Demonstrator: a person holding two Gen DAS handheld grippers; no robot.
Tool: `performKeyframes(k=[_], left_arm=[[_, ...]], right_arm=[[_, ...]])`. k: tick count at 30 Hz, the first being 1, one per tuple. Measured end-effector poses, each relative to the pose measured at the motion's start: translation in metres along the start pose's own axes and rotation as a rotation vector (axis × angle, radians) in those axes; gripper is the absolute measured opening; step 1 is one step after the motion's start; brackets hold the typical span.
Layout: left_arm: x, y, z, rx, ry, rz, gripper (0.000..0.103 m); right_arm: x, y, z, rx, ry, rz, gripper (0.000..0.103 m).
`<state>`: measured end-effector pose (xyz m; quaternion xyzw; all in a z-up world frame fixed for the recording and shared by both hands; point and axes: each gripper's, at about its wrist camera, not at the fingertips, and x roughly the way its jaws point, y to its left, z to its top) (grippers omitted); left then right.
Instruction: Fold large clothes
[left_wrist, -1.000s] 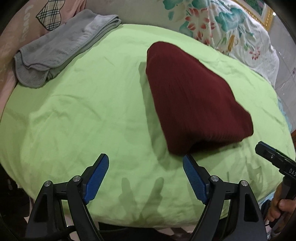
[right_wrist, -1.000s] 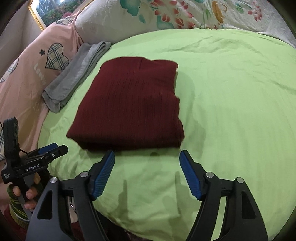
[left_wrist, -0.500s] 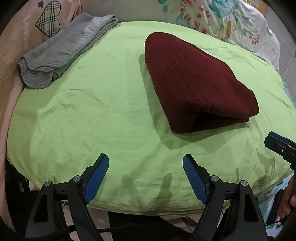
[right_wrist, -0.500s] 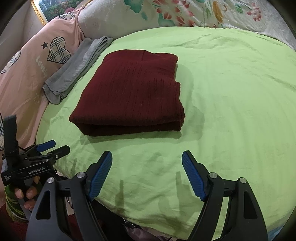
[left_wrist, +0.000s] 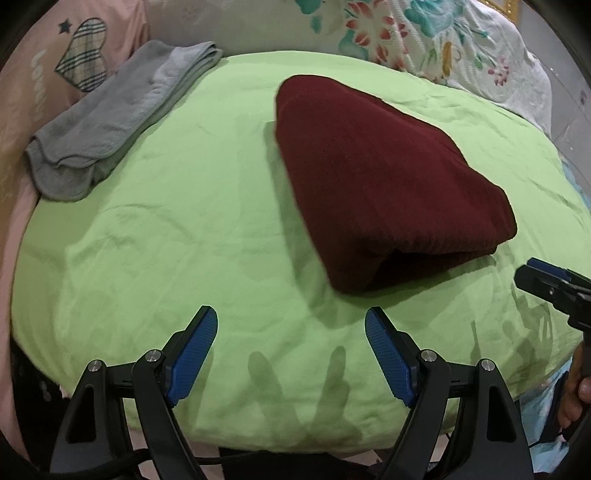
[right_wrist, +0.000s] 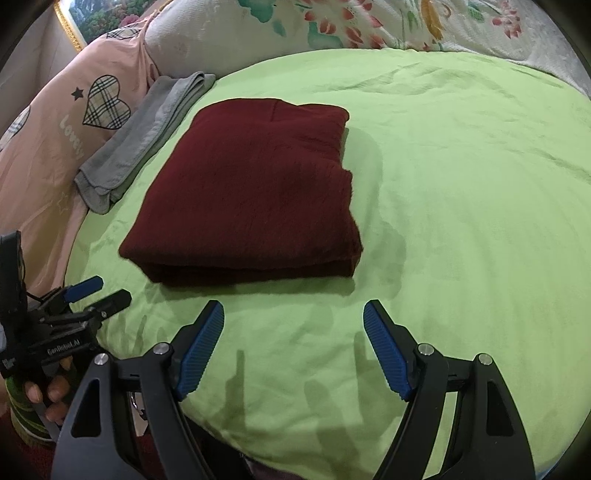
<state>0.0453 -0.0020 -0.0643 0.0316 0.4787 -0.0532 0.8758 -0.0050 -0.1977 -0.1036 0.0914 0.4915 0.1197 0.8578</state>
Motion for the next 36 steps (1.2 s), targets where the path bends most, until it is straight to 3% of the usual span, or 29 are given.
performKeyframes(k=[7, 9, 11, 13, 15, 17, 20, 25, 27, 29, 31, 33, 36], left_arm=[[0.022, -0.015, 0.01, 0.013, -0.022, -0.019, 0.083], [0.029, -0.01, 0.013, -0.009, -0.035, 0.013, 0.084], [0.032, -0.003, 0.015, -0.047, -0.044, -0.017, 0.083], [0.031, -0.001, 0.015, -0.059, -0.061, -0.024, 0.075], [0.028, -0.005, 0.014, -0.04, -0.075, -0.057, 0.043], [0.028, -0.013, 0.014, -0.008, -0.075, -0.094, 0.023], [0.027, -0.017, 0.015, 0.002, -0.079, -0.075, 0.021], [0.026, -0.006, 0.018, -0.04, -0.06, -0.143, 0.022], [0.025, -0.011, 0.016, -0.029, -0.062, -0.129, 0.022], [0.023, -0.015, 0.016, -0.014, -0.067, -0.116, 0.02], [0.017, -0.018, 0.017, -0.002, -0.084, -0.116, 0.017], [0.013, -0.017, 0.018, 0.01, -0.095, -0.113, 0.015], [0.026, -0.019, 0.014, 0.034, -0.057, -0.103, 0.015]], right_arm=[[0.01, -0.013, 0.016, 0.071, -0.022, 0.032, 0.078], [0.012, -0.017, 0.017, 0.099, -0.031, 0.04, 0.078], [0.014, -0.024, 0.02, 0.135, -0.05, 0.06, 0.078], [0.019, -0.028, 0.022, 0.158, -0.05, 0.083, 0.078], [0.027, -0.033, 0.024, 0.191, -0.042, 0.105, 0.078], [0.033, -0.037, 0.026, 0.233, -0.035, 0.136, 0.078], [0.034, -0.042, 0.028, 0.279, -0.041, 0.174, 0.078], [0.028, -0.043, 0.029, 0.278, -0.07, 0.202, 0.078], [0.03, -0.044, 0.03, 0.276, -0.069, 0.205, 0.067], [0.033, -0.041, 0.032, 0.25, -0.055, 0.158, 0.012], [0.023, -0.042, 0.035, 0.235, -0.096, 0.156, 0.011], [0.009, -0.037, 0.039, 0.172, -0.136, 0.098, 0.01], [0.02, -0.042, 0.039, 0.166, -0.081, 0.077, 0.01]])
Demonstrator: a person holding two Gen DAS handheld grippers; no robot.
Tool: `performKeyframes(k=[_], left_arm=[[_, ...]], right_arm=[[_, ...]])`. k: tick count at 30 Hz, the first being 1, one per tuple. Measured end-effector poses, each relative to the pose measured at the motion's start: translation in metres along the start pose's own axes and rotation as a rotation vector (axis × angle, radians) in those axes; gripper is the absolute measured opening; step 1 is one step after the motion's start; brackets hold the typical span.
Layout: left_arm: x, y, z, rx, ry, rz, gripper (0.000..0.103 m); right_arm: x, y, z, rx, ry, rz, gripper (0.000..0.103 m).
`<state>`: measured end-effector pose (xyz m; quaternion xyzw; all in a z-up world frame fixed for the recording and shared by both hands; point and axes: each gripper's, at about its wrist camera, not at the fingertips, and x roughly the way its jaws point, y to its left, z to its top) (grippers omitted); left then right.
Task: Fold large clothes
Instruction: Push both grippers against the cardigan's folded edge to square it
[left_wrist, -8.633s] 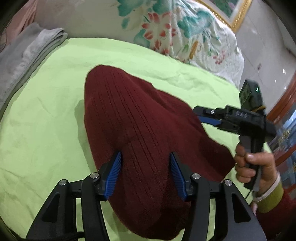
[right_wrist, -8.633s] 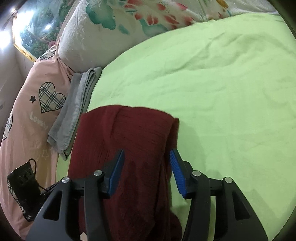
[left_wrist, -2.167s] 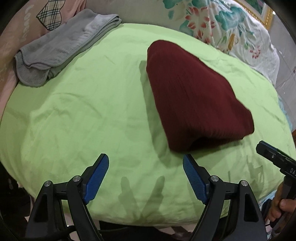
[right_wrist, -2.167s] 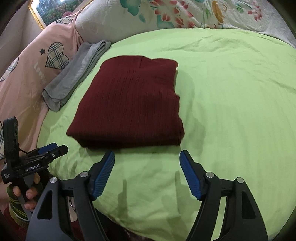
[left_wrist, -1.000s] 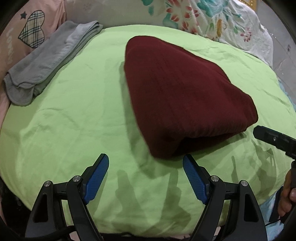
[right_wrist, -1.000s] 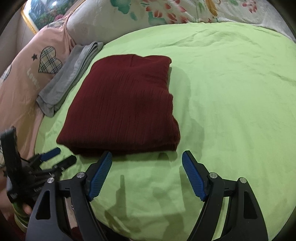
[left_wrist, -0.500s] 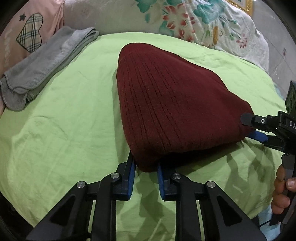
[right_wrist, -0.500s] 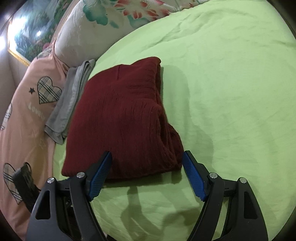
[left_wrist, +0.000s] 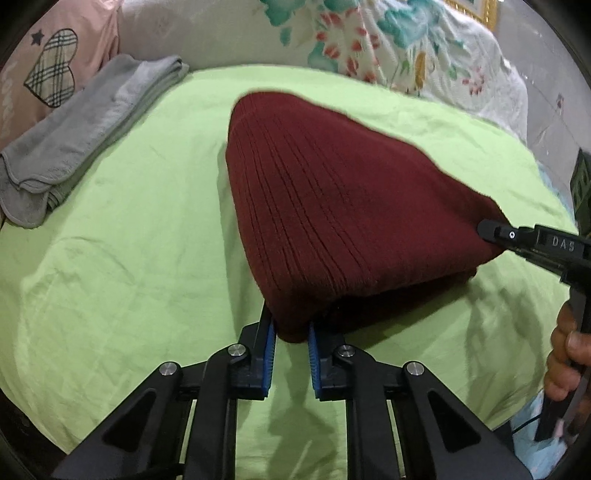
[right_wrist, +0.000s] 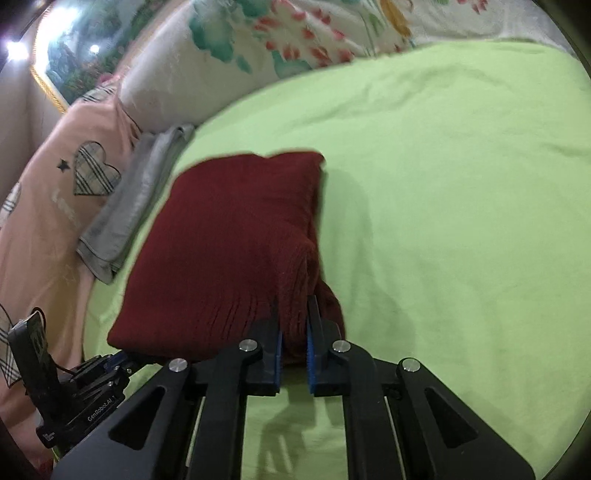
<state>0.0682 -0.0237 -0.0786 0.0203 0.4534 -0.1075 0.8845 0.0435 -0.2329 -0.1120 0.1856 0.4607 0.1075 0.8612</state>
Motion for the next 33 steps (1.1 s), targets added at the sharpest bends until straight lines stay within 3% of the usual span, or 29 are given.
performKeyframes(k=[4, 6, 7, 8, 11, 14, 18, 20, 23, 28, 33], left_arm=[[-0.001, 0.006, -0.006, 0.009, 0.028, -0.047, 0.015], [-0.01, 0.013, -0.008, 0.009, 0.029, -0.071, 0.015], [-0.016, 0.016, -0.008, 0.011, 0.021, -0.075, 0.015], [-0.027, 0.02, -0.006, 0.02, -0.008, -0.076, 0.015], [-0.058, 0.025, 0.003, 0.028, -0.107, -0.135, 0.015], [-0.066, 0.023, 0.021, 0.028, -0.148, -0.201, 0.015], [-0.051, 0.01, 0.038, 0.076, -0.148, -0.234, 0.015], [-0.036, 0.002, 0.039, 0.112, -0.097, -0.265, 0.015], [-0.002, -0.008, 0.033, 0.147, 0.005, -0.183, 0.01], [0.0, -0.009, 0.033, 0.136, 0.004, -0.186, 0.011], [0.002, -0.016, 0.027, 0.153, -0.008, -0.155, 0.011]], right_arm=[[0.02, -0.009, -0.008, 0.03, 0.061, 0.002, 0.015], [0.013, -0.01, -0.007, 0.042, 0.051, 0.012, 0.028], [0.009, -0.011, -0.005, 0.043, 0.046, 0.005, 0.041], [0.002, -0.012, -0.004, 0.041, 0.028, -0.007, 0.044], [-0.024, -0.01, -0.003, 0.017, -0.056, -0.032, 0.044], [-0.038, 0.002, -0.002, -0.025, -0.117, -0.015, 0.044], [-0.027, 0.027, -0.002, -0.112, -0.093, 0.018, 0.044], [-0.019, 0.037, -0.001, -0.144, -0.076, 0.032, 0.044], [-0.004, 0.04, -0.001, -0.165, -0.037, 0.0, 0.044], [0.025, 0.023, -0.007, -0.132, 0.049, -0.041, 0.042], [0.029, 0.016, -0.009, -0.131, 0.047, -0.04, 0.042]])
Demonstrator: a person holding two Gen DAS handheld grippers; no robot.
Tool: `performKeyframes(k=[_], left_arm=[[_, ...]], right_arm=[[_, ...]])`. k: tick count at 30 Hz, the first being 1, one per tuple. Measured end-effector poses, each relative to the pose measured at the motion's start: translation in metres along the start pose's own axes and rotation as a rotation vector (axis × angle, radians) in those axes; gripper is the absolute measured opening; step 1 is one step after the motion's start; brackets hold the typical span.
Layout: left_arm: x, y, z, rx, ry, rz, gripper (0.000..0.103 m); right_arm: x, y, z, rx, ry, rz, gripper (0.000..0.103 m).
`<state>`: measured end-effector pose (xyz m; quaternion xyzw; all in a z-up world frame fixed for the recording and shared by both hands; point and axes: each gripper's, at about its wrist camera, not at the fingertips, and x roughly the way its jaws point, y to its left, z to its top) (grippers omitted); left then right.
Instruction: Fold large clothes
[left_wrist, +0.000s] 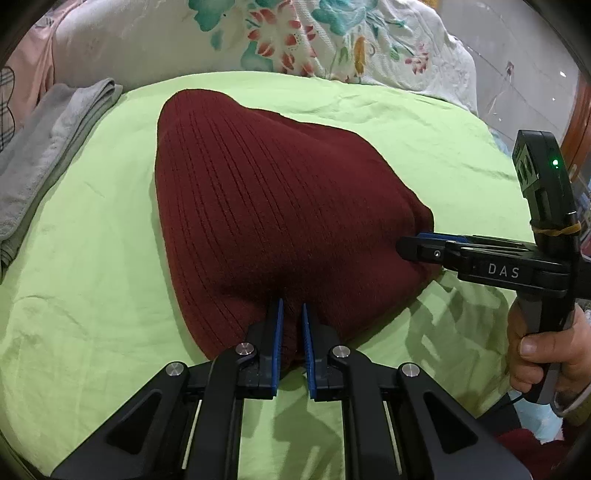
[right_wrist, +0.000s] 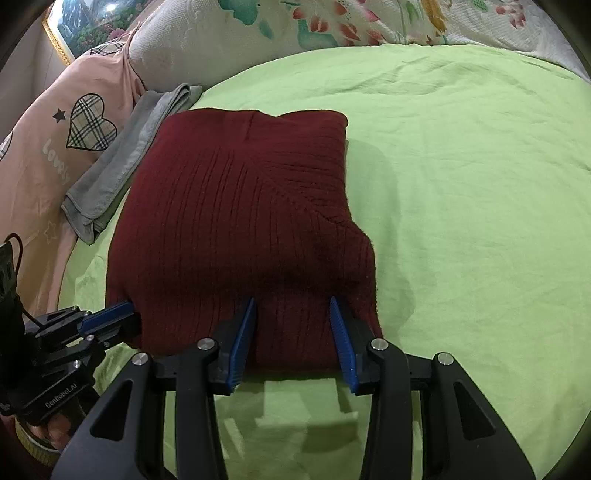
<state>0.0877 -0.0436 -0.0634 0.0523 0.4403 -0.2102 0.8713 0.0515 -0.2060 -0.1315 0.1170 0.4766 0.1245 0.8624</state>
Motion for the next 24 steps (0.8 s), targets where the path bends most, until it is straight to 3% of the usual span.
performKeyframes(k=[9, 10, 12, 14, 20, 24], left_arm=[[-0.035, -0.006, 0.003, -0.053, 0.006, 0.092, 0.013], [-0.039, -0.006, 0.002, -0.06, 0.005, 0.108, 0.016], [-0.049, -0.002, 0.001, -0.092, 0.005, 0.14, 0.045], [-0.058, 0.004, -0.001, -0.124, -0.001, 0.171, 0.055], [-0.068, 0.014, -0.016, -0.144, 0.0, 0.294, 0.066], [-0.067, 0.021, -0.027, -0.162, 0.026, 0.315, 0.068]], right_arm=[[-0.025, 0.0, 0.002, 0.017, -0.004, 0.029, 0.044], [-0.029, 0.002, 0.001, 0.012, -0.007, 0.03, 0.044], [-0.036, 0.006, -0.002, 0.003, -0.011, 0.035, 0.044], [-0.042, 0.01, -0.004, -0.002, -0.012, 0.042, 0.046], [-0.055, 0.025, -0.011, -0.053, -0.028, 0.041, 0.059], [-0.058, 0.036, -0.018, -0.089, -0.022, 0.033, 0.065]])
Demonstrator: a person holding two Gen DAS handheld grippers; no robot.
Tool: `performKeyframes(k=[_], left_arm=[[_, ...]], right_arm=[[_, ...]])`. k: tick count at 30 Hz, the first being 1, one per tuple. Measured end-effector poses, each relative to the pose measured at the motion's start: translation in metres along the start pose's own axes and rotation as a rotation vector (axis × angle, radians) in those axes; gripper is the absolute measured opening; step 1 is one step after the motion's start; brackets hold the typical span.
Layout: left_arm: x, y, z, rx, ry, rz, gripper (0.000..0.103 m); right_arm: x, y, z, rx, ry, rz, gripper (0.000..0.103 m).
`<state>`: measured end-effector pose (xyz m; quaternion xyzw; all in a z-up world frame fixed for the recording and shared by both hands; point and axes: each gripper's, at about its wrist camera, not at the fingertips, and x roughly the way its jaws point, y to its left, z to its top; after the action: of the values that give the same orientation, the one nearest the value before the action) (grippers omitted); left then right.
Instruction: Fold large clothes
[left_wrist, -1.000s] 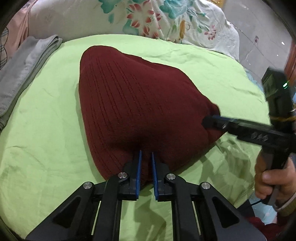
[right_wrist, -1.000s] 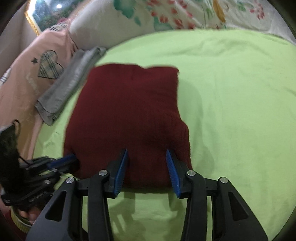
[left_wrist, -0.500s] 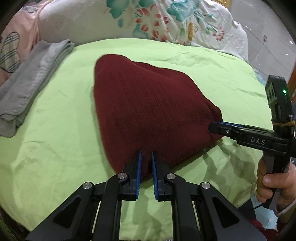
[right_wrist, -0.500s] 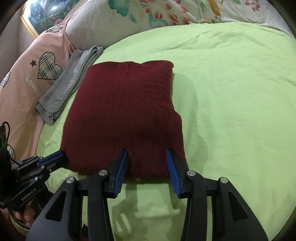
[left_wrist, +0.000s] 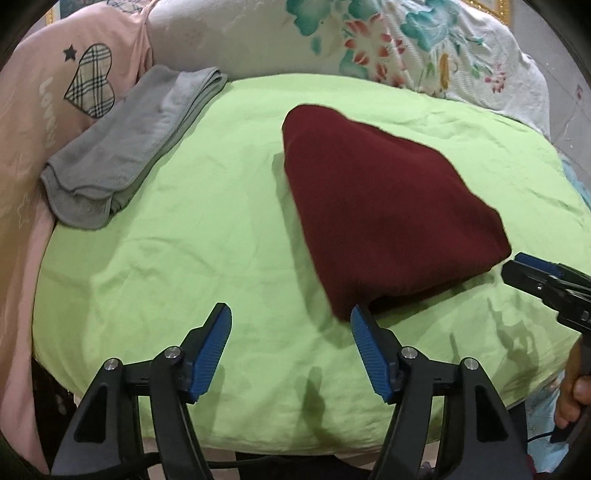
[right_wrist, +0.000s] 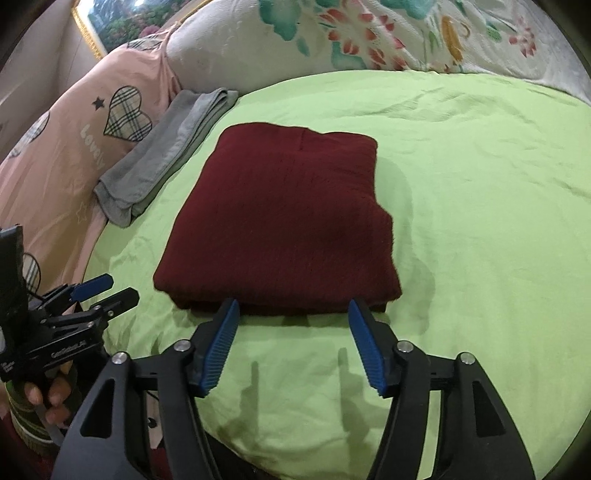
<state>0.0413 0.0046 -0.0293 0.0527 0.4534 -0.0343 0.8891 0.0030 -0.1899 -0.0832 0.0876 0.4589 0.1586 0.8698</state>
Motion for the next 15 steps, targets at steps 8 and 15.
performKeyframes(k=[8, 15], left_arm=[[0.007, 0.002, -0.02, 0.004, 0.042, 0.044, 0.074], [0.002, 0.0, -0.03, 0.016, 0.04, 0.058, 0.074]], right_arm=[[-0.001, 0.009, -0.018, -0.047, 0.038, -0.024, 0.077], [-0.005, 0.013, -0.026, -0.067, 0.07, -0.037, 0.077]])
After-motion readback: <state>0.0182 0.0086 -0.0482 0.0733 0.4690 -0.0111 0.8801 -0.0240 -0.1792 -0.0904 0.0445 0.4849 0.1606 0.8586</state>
